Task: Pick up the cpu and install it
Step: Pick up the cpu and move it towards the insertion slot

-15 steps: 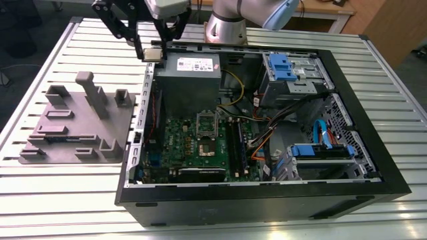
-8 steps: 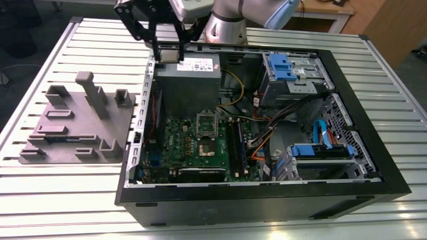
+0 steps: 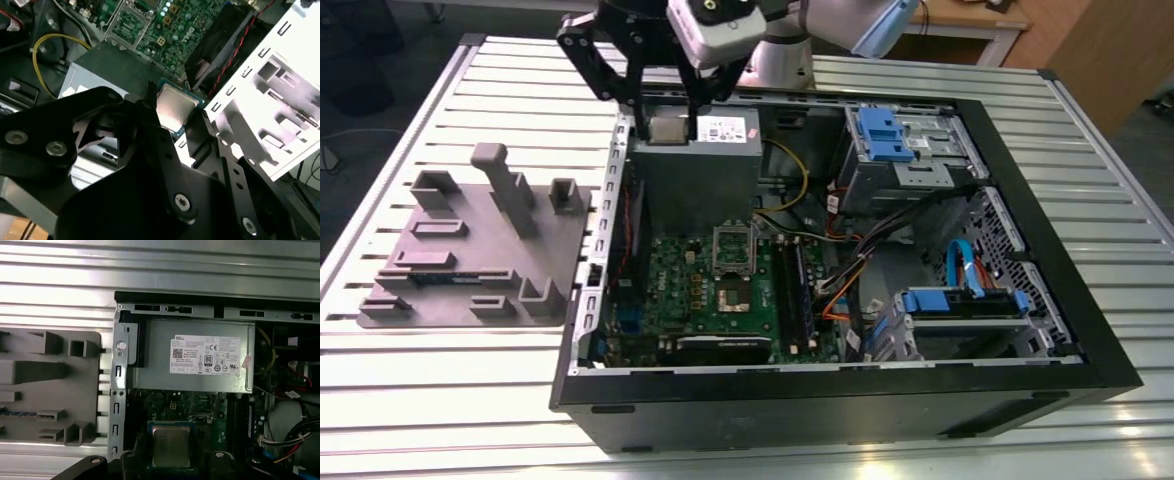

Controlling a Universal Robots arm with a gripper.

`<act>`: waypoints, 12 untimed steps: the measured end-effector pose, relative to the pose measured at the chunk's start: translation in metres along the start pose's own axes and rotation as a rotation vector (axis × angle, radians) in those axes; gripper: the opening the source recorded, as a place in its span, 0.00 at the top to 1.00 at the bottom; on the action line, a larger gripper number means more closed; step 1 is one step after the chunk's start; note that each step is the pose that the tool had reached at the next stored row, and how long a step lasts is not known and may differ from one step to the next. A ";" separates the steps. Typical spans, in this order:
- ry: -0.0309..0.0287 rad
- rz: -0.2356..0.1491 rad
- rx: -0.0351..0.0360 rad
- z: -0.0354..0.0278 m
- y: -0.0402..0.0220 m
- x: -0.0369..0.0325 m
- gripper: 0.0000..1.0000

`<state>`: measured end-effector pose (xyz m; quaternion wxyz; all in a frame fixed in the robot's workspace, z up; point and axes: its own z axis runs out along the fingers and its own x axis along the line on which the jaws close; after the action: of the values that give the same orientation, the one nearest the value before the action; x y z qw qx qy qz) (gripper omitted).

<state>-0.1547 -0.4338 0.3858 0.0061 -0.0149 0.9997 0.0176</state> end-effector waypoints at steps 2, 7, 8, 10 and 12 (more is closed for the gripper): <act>0.0001 0.000 0.0001 0.0006 -0.0005 -0.0060 0.53; 0.0001 0.000 0.0000 0.0021 -0.0011 -0.0245 0.53; 0.0001 0.000 0.0001 0.0024 -0.0013 -0.0282 0.53; 0.0000 0.001 0.0000 0.0028 -0.0015 -0.0354 0.53; 0.0000 0.001 0.0000 0.0033 -0.0017 -0.0420 0.53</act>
<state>-0.1126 -0.4341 0.3830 0.0061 -0.0142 0.9997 0.0176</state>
